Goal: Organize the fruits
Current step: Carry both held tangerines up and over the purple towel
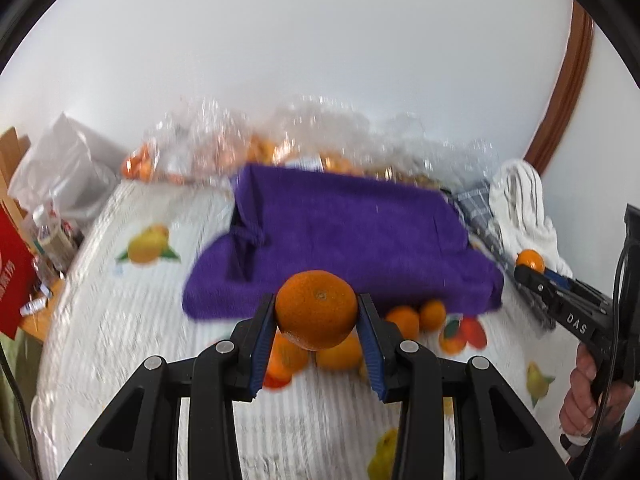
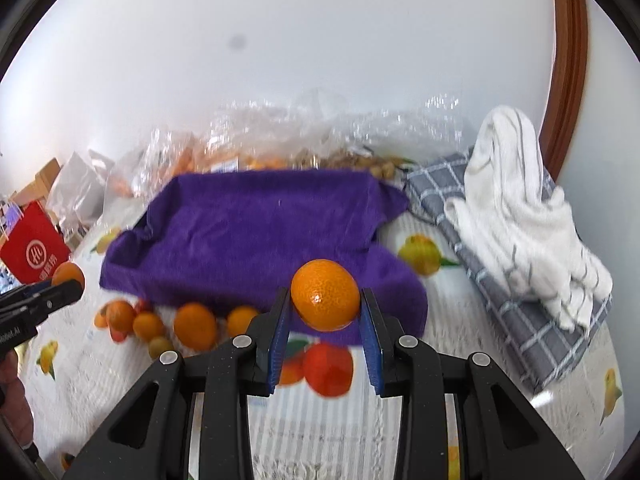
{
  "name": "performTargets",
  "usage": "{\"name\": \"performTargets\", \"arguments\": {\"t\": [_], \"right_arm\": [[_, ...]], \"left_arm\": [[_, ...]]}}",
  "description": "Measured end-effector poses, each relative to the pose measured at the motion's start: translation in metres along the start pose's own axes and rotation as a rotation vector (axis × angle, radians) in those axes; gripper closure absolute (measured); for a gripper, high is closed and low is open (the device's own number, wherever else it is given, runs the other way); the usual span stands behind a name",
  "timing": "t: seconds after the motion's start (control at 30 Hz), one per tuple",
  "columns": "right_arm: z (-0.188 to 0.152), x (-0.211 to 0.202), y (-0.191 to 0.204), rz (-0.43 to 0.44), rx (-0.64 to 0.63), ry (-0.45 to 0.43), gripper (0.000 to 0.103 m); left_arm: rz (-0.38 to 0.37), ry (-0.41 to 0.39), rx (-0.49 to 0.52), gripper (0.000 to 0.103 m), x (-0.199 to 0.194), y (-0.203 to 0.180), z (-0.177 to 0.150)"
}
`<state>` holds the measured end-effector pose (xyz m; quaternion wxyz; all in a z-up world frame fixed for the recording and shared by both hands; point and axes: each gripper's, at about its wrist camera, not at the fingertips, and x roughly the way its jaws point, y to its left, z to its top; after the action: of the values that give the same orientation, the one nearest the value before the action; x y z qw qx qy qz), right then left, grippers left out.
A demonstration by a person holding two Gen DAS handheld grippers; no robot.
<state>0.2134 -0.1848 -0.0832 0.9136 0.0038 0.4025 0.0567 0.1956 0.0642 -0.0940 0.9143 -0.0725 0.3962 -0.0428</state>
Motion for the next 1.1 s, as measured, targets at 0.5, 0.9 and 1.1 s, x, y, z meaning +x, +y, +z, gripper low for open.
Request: {"name": "performTargets", "arguments": {"t": [0.5, 0.9, 1.1], "right_arm": [[0.066, 0.033, -0.005, -0.008, 0.016, -0.062, 0.070], [0.079, 0.085, -0.014, -0.022, 0.039, -0.030, 0.070], [0.080, 0.107, -0.011, -0.013, 0.045, -0.021, 0.070]], "left_arm": [[0.018, -0.046, -0.012, 0.065, 0.033, 0.001, 0.072], [0.034, -0.011, -0.018, 0.065, 0.088, 0.012, 0.091], [0.038, 0.038, -0.025, 0.065, 0.113, 0.020, 0.088]]}}
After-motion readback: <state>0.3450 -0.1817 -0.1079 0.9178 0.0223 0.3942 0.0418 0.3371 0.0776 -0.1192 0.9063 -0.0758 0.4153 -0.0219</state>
